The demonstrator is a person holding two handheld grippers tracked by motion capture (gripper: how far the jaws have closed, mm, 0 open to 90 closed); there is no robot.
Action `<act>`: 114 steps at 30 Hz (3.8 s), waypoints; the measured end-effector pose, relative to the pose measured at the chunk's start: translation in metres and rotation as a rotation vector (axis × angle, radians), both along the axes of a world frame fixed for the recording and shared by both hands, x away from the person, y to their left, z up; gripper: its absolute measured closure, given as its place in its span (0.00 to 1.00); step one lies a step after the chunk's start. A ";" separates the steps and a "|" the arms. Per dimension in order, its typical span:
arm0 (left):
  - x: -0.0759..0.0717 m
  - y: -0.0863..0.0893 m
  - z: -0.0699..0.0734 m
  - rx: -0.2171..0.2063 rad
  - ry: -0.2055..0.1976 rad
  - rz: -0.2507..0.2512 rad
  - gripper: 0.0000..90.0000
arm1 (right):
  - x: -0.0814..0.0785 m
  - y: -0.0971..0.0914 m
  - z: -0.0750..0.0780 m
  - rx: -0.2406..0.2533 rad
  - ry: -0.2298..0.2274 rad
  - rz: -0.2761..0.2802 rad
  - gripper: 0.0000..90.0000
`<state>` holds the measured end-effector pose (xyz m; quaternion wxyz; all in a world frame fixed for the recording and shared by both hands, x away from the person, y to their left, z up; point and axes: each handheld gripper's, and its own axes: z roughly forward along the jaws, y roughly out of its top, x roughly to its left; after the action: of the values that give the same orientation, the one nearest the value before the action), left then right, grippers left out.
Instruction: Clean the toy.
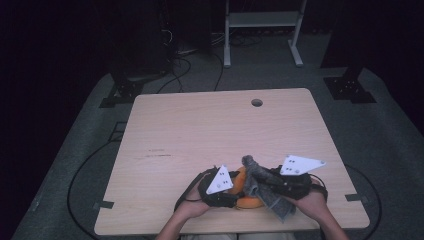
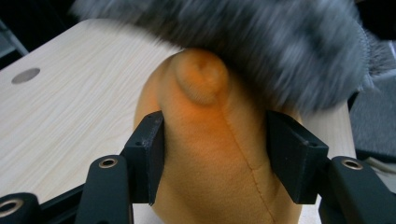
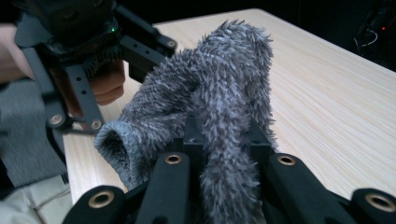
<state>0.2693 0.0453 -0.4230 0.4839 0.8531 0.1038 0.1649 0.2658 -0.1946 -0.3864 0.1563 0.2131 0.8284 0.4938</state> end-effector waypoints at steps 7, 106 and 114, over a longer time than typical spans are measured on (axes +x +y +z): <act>0.004 0.005 -0.003 -0.026 0.019 -0.003 0.45 | 0.017 -0.032 -0.020 -0.023 0.062 -0.141 0.84; 0.010 0.012 -0.015 -0.080 -0.049 0.080 0.51 | 0.015 -0.018 -0.020 -0.035 0.046 -0.064 0.84; 0.008 0.015 -0.018 -0.003 -0.048 0.053 0.53 | 0.015 0.004 -0.019 -0.055 0.020 0.004 0.84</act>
<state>0.2773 0.0606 -0.4409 0.4831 0.8451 0.1152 0.1978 0.2809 -0.1910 -0.4056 0.1530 0.2122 0.8437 0.4688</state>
